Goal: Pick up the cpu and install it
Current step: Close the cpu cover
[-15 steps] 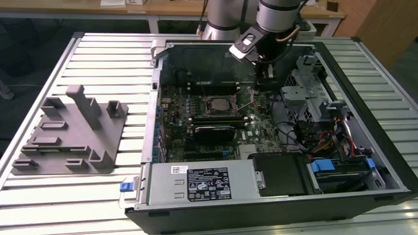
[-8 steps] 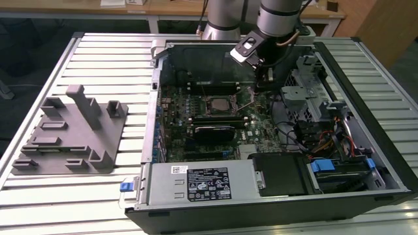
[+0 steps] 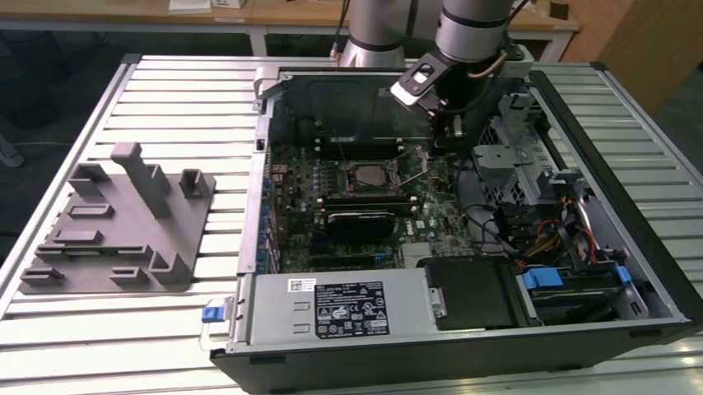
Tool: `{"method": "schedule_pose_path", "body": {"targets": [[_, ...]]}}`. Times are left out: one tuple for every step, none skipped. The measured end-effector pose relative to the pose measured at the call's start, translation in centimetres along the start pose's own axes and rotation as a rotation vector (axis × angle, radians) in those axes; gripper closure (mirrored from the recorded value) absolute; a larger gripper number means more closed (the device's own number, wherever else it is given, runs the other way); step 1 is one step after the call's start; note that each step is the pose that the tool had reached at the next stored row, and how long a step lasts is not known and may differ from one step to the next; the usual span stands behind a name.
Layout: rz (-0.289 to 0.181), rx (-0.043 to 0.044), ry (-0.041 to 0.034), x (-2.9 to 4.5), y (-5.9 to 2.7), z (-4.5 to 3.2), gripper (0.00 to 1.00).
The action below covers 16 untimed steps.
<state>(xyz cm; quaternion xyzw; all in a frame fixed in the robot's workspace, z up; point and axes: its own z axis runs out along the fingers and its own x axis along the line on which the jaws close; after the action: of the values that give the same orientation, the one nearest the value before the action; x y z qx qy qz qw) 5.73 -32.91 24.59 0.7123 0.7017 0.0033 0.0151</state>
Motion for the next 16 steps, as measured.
{"method": "schedule_pose_path", "body": {"targets": [[0.0,0.0002,-0.0001,0.0,0.05,0.0,0.89],[0.0,0.0002,-0.0001,0.0,0.09,0.01,0.89],[0.0,0.0011,0.0,0.0,0.22,0.11,0.89],[0.0,0.0016,0.0004,0.01,0.21,0.22,0.89],[0.0,0.002,0.0001,0.01,0.21,0.26,0.89],[0.0,0.0021,0.0,0.0,0.21,0.25,0.89],[0.0,0.0021,-0.0001,0.0,0.21,0.25,0.89],[0.0,0.0021,-0.0001,0.0,0.21,0.26,0.89],[0.0,0.0021,-0.0001,0.0,0.21,0.26,0.89],[0.0,0.0021,-0.0001,0.0,0.21,0.26,0.89],[0.0,0.0021,-0.0001,0.0,0.21,0.26,0.89],[0.0,0.0021,0.0,0.0,0.19,0.27,0.89],[0.0,0.0021,0.0,0.0,0.18,0.27,0.89],[0.0,0.0021,-0.0001,0.0,0.18,0.26,0.89],[0.0,0.0021,-0.0001,0.0,0.18,0.26,0.89],[0.0,0.0021,-0.0001,0.0,0.18,0.27,0.89]]}}
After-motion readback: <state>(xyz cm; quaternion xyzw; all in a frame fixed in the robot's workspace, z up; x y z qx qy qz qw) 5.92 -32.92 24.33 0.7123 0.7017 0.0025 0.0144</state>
